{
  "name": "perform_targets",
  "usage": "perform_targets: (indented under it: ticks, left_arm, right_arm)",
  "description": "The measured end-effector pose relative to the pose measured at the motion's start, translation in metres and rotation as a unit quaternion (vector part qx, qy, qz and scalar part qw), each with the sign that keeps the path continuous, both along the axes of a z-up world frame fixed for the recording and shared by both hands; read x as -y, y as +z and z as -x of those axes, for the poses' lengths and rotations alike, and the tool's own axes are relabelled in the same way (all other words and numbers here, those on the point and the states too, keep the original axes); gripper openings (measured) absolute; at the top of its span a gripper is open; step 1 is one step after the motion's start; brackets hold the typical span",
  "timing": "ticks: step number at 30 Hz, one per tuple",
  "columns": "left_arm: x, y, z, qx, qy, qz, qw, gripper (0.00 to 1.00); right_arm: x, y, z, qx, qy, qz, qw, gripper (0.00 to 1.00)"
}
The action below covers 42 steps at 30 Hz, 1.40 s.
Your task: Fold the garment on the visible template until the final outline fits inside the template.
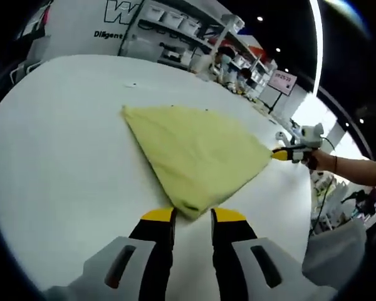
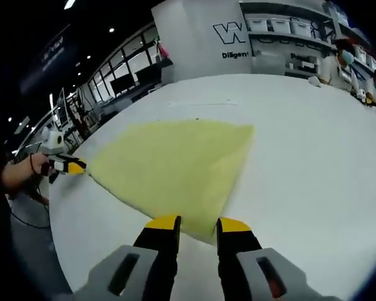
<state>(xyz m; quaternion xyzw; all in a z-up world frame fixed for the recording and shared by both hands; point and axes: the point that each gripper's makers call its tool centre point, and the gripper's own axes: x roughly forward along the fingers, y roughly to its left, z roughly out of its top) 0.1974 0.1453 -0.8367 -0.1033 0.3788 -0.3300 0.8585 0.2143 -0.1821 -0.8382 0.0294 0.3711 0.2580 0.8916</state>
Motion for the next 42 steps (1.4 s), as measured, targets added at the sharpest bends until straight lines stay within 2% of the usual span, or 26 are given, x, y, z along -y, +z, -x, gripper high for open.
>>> perform_targets:
  ticks: [5, 8, 12, 14, 17, 25, 27, 30, 31, 33, 35, 38, 39, 40, 41, 42]
  left_arm:
    - [0.002, -0.003, -0.003, -0.008, 0.004, 0.017, 0.9998, 0.11]
    - [0.003, -0.001, -0.001, -0.01, -0.002, 0.029, 0.9995, 0.01]
    - [0.004, -0.003, 0.0, -0.003, -0.01, 0.031, 0.9995, 0.0]
    - [0.005, 0.0, -0.001, 0.009, -0.02, 0.03, 0.9993, 0.0]
    - [0.003, 0.0, -0.003, 0.021, -0.024, 0.023, 0.9992, 0.0]
    - [-0.002, 0.002, -0.001, 0.013, -0.001, 0.037, 0.9992, 0.0]
    - [-0.004, 0.001, -0.001, 0.011, -0.003, 0.029, 0.9995, 0.0]
    - [-0.008, 0.004, -0.002, 0.049, -0.041, -0.015, 0.9979, 0.0]
    - [-0.01, 0.008, -0.001, 0.067, -0.058, -0.037, 0.9954, 0.0]
    - [-0.011, 0.013, 0.001, 0.083, -0.089, -0.066, 0.9904, 0.0]
    - [-0.008, 0.022, 0.0, 0.113, -0.12, -0.082, 0.9828, 0.0]
    - [-0.015, 0.022, -0.004, 0.139, -0.17, -0.135, 0.9661, 0.0]
    - [-0.012, 0.025, -0.004, 0.152, -0.197, -0.149, 0.9571, 0.0]
    - [-0.011, 0.026, -0.004, 0.163, -0.21, -0.159, 0.951, 0.0]
    - [-0.01, 0.026, -0.002, 0.178, -0.236, -0.178, 0.9386, 0.0]
    - [-0.012, 0.023, 0.0, 0.174, -0.242, -0.188, 0.9359, 0.0]
  right_arm:
    - [-0.003, 0.0, 0.002, -0.004, 0.002, -0.006, 1.0, 0.13]
    - [-0.004, -0.001, 0.001, -0.003, 0.0, -0.006, 1.0, 0.11]
    - [-0.008, 0.001, 0.002, -0.003, 0.002, -0.008, 1.0, 0.04]
    - [-0.011, 0.003, 0.003, 0.0, 0.004, -0.003, 1.0, 0.0]
    - [-0.009, 0.003, 0.002, -0.002, 0.003, 0.002, 1.0, 0.0]
    - [-0.008, 0.008, 0.002, 0.0, -0.009, 0.0, 1.0, 0.0]
    - [-0.006, 0.012, 0.001, 0.005, -0.013, -0.003, 0.9999, 0.0]
    - [-0.004, 0.012, -0.001, 0.009, -0.016, -0.002, 0.9998, 0.0]
    - [-0.003, 0.013, -0.001, 0.01, -0.016, -0.001, 0.9998, 0.0]
    - [-0.003, 0.015, -0.001, 0.012, -0.019, -0.002, 0.9997, 0.0]
    - [0.0, 0.017, -0.004, 0.017, -0.027, -0.004, 0.9995, 0.0]
    - [0.0, 0.02, -0.006, 0.02, -0.033, -0.011, 0.9992, 0.0]
    - [-0.001, 0.02, -0.005, 0.019, -0.032, -0.009, 0.9993, 0.0]
    - [0.0, 0.019, -0.005, 0.017, -0.031, -0.006, 0.9994, 0.0]
    - [0.001, 0.016, -0.003, 0.01, -0.029, -0.005, 0.9995, 0.0]
    - [0.001, 0.015, -0.002, 0.009, -0.029, -0.004, 0.9995, 0.0]
